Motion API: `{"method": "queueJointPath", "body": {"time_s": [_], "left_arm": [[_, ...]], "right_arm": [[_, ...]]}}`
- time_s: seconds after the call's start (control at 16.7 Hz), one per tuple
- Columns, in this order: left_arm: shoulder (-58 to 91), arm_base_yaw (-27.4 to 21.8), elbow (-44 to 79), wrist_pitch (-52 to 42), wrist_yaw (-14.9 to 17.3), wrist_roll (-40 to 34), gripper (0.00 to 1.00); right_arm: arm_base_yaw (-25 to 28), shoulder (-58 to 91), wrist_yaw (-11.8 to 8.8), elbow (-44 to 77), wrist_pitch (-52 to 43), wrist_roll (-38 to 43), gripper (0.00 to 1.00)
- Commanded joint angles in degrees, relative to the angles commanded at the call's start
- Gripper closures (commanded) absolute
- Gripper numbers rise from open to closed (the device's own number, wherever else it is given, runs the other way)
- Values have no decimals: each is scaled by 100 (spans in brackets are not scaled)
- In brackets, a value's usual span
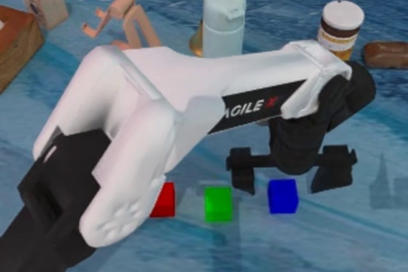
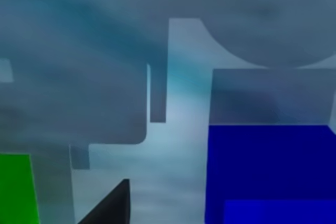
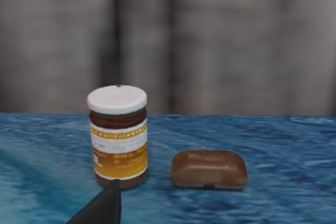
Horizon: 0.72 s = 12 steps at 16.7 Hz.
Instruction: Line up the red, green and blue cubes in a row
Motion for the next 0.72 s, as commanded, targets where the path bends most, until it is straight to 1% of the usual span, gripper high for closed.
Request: {"method": "queueJointPath", "body": {"time_s": [0.3,0.6,0.72], "left_arm": [[1,16,100,-100,-5,-5,0],[-103,88,981,-1145,-6,-28,0],[-157,109,1240,-1413,-3,-20,0]], "right_arm": [[0,0,0,0,0,0,0],[0,0,0,0,0,0,0],[0,0,0,0,0,0,0]]}}
